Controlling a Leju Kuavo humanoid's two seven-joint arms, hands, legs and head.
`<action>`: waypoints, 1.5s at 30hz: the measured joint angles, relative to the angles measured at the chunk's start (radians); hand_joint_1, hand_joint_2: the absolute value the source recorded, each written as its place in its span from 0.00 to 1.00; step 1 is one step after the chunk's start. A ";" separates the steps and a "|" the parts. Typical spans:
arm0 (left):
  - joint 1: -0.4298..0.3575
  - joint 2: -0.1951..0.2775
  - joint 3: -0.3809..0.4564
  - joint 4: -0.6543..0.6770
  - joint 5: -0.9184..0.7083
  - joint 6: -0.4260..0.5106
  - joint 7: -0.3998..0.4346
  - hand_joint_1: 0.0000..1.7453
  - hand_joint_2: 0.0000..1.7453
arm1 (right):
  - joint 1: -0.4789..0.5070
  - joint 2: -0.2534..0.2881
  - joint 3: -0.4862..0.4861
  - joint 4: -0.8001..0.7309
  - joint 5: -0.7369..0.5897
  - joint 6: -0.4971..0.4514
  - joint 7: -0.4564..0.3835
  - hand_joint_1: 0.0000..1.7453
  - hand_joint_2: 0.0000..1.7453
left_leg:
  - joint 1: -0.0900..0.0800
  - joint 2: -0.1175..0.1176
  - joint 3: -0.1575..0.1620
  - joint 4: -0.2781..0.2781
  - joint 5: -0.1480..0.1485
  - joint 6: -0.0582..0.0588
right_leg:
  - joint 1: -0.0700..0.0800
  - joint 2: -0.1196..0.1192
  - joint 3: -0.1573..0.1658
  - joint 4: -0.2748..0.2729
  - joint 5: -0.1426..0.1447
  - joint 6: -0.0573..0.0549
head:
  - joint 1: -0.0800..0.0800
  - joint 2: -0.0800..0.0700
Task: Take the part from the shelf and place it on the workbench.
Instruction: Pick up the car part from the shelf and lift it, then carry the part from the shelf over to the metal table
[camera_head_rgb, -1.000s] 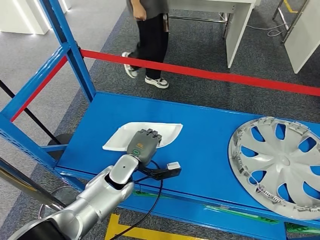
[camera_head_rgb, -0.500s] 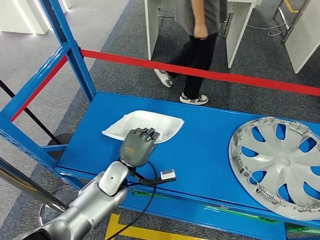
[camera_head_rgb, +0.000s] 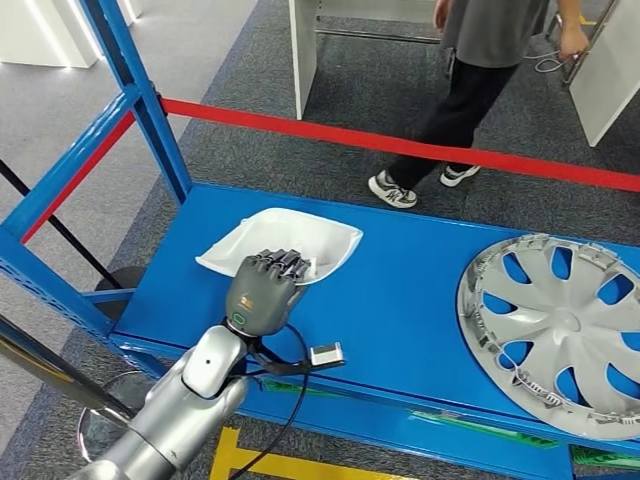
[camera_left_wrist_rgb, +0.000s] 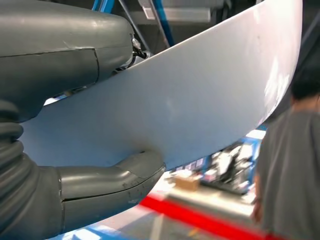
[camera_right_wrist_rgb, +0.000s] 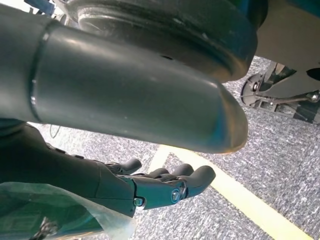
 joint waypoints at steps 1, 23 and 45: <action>0.014 -0.015 0.024 -0.032 0.032 0.000 -0.059 1.00 1.00 | 0.000 0.002 0.000 0.000 -0.001 -0.002 0.008 0.00 0.00 | 0.000 0.000 0.000 0.000 0.000 0.000 | 0.000 0.000 0.000 0.000 0.000 0.000 | 0.000 0.000; 0.373 -0.017 0.064 -0.579 1.744 -0.618 -0.599 1.00 1.00 | 0.039 0.040 -0.048 0.002 -0.007 -0.029 -0.067 0.00 0.00 | 0.010 0.011 0.003 -0.034 0.033 0.032 | -0.020 -0.006 -0.083 0.191 -0.065 0.048 | 0.007 0.000; 0.394 -0.003 0.089 -0.622 1.757 -0.728 -0.584 1.00 1.00 | 0.046 0.041 -0.093 0.004 -0.041 0.073 -0.143 0.00 0.00 | -0.016 0.004 0.072 -0.032 -0.034 0.028 | -0.008 -0.010 -0.106 0.017 0.097 0.015 | 0.002 0.000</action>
